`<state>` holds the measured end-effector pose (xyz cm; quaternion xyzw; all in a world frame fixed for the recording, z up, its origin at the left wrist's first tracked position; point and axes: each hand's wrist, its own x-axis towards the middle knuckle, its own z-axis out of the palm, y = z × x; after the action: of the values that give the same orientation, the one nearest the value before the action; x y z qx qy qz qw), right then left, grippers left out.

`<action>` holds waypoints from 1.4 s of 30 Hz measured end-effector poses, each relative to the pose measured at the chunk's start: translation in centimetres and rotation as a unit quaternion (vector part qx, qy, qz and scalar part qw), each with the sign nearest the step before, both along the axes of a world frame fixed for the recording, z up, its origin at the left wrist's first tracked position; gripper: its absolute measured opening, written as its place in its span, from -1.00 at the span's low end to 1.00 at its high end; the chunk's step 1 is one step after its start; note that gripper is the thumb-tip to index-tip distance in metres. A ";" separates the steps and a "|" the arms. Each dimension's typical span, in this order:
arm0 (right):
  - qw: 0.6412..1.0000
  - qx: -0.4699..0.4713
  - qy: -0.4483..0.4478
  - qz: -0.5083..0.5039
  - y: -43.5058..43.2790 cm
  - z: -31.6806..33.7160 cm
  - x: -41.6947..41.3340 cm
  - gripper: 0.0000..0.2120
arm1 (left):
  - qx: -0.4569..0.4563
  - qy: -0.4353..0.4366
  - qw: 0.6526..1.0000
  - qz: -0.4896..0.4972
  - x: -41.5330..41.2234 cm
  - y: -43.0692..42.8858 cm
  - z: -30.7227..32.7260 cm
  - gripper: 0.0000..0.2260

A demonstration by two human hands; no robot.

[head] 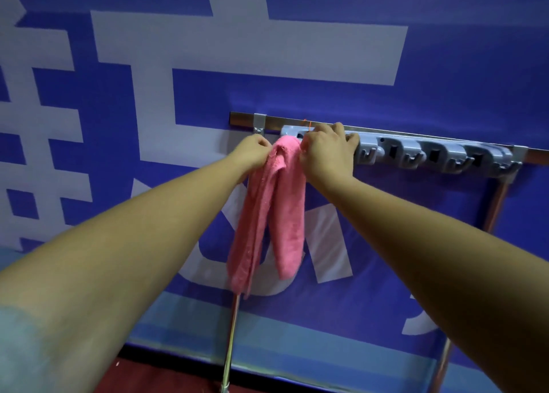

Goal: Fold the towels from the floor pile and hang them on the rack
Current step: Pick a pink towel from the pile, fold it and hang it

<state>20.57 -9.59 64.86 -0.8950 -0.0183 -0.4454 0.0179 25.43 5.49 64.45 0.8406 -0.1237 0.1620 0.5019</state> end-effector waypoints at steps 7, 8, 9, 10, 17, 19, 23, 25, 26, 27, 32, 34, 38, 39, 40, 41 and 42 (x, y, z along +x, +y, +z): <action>0.976 0.089 -0.043 0.193 -0.6 -4.5 -2.4 -0.80 | -0.096 -0.047 0.978 -0.177 -2.1 2.4 -1.7 -0.85; 0.960 0.167 0.044 0.222 -0.6 -5.0 -2.4 -0.75 | -0.079 -0.038 0.978 -0.188 -2.2 2.7 -2.1 -0.76; 0.930 0.247 0.121 0.245 -0.6 -5.3 -2.3 -0.67 | -0.050 -0.046 0.982 -0.178 -2.5 2.8 -2.5 -0.66; 0.901 0.304 0.161 0.264 -0.6 -5.4 -2.2 -0.58 | -0.011 -0.064 0.986 -0.155 -2.5 2.8 -2.8 -0.64; 0.932 0.284 0.117 0.191 -0.7 -5.4 -1.2 -0.88 | 0.064 -0.168 0.984 0.006 -3.4 1.3 -2.8 -0.71; 0.935 0.281 0.126 0.175 -1.4 -6.2 -1.4 -0.88 | 0.024 -0.179 0.983 0.010 -3.5 1.1 -2.7 -0.63; 0.935 0.278 0.136 0.175 -2.2 -7.2 -1.9 -0.90 | 0.038 -0.175 0.984 -0.012 -4.2 0.7 -3.3 -0.59; 0.925 0.288 0.150 0.199 -2.2 -7.4 -2.5 -0.89 | 0.033 -0.147 0.988 -0.023 -4.4 0.8 -4.2 -0.65; 0.917 0.293 0.167 0.211 -2.1 -7.6 -2.9 -0.85 | 0.022 -0.129 0.991 -0.035 -4.6 1.1 -4.8 -0.69; 0.912 0.296 0.185 0.216 -2.0 -7.9 -3.4 -0.79 | 0.012 -0.105 0.993 -0.048 -4.7 1.5 -5.6 -0.72; 0.903 0.298 0.257 0.173 -2.8 -12.5 -5.5 -0.68 | 0.101 0.052 0.992 -0.060 -5.9 4.3 -11.4 -0.74; 0.899 0.303 0.283 0.143 -3.5 -15.5 -6.2 -0.74 | 0.134 0.102 0.985 -0.039 -6.9 5.4 -14.3 -0.75; 0.885 0.297 0.349 0.086 -4.3 -22.5 -8.7 -0.75 | 0.177 0.159 0.971 0.003 -10.0 6.0 -21.1 -0.86; 0.881 0.289 0.367 0.078 -4.4 -24.5 -9.3 -0.77 | 0.189 0.170 0.967 0.006 -10.7 5.7 -23.1 -0.87; 0.877 0.284 0.381 0.069 -4.5 -26.5 -10.0 -0.69 | 0.198 0.181 0.963 0.007 -11.4 5.5 -25.1 -0.90; 0.872 0.280 0.397 0.058 -4.6 -28.5 -10.7 -0.59 | 0.204 0.195 0.959 0.006 -12.1 5.1 -27.1 -0.93; 0.864 0.281 0.415 0.045 -4.6 -30.4 -11.4 -0.53 | 0.213 0.214 0.953 0.001 -12.8 4.6 -29.1 -0.95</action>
<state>9.15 -14.23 34.44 -0.9524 0.0769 -0.0178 0.2944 12.61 10.11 35.32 0.9430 -0.0442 -0.0508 0.3260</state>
